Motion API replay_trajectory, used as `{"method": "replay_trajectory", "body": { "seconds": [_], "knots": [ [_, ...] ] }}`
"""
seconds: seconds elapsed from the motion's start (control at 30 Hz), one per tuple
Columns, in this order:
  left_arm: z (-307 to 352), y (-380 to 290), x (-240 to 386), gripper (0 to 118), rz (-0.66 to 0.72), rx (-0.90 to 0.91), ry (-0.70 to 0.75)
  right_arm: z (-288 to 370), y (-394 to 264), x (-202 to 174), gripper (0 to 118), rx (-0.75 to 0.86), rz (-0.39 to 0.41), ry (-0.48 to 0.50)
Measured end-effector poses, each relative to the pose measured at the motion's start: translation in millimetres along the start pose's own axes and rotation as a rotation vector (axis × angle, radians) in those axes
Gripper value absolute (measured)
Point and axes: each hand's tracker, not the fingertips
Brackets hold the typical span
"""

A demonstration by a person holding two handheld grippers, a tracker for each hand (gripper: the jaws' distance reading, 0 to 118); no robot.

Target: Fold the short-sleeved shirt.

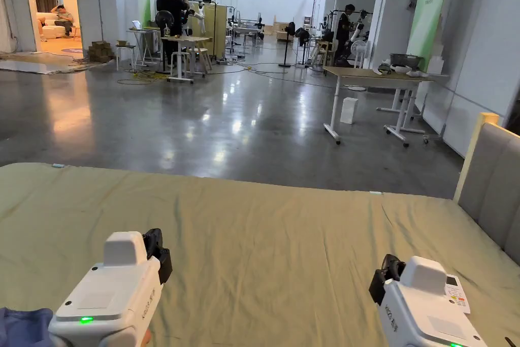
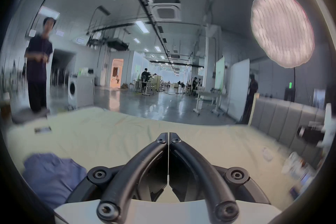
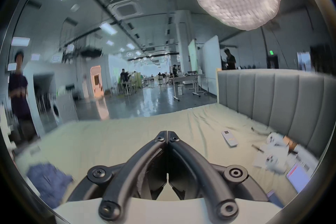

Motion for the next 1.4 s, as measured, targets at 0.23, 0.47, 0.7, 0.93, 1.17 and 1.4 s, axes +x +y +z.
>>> {"method": "replay_trajectory", "body": {
  "seconds": [0.23,0.47,0.7,0.93,1.17,1.4],
  "knots": [
    [2.6,1.6,5.9,0,0.089,0.043,0.014,0.1,11.1,-4.6,0,0.0,-0.059,0.051],
    [10.3,-24.4,63.0,0,-1.192,0.047,0.013,1.3,-28.7,-65.1,0,0.169,1.388,0.065],
    [13.6,-26.2,55.1,0,-1.341,0.042,0.001,6.0,-31.9,-42.9,0,0.164,1.419,0.102],
    [3.7,8.7,23.9,0,-0.147,-0.062,-0.019,2.9,9.9,-19.9,0,-0.012,0.33,0.06],
    [4.8,-0.8,10.4,0,-0.027,-0.013,-0.002,9.6,-1.5,-29.6,0,-0.029,0.14,0.007],
    [21.6,5.2,-19.9,0,-0.22,-0.028,-0.013,16.2,-5.7,-54.0,0,-0.025,0.199,0.065]
  ]
}}
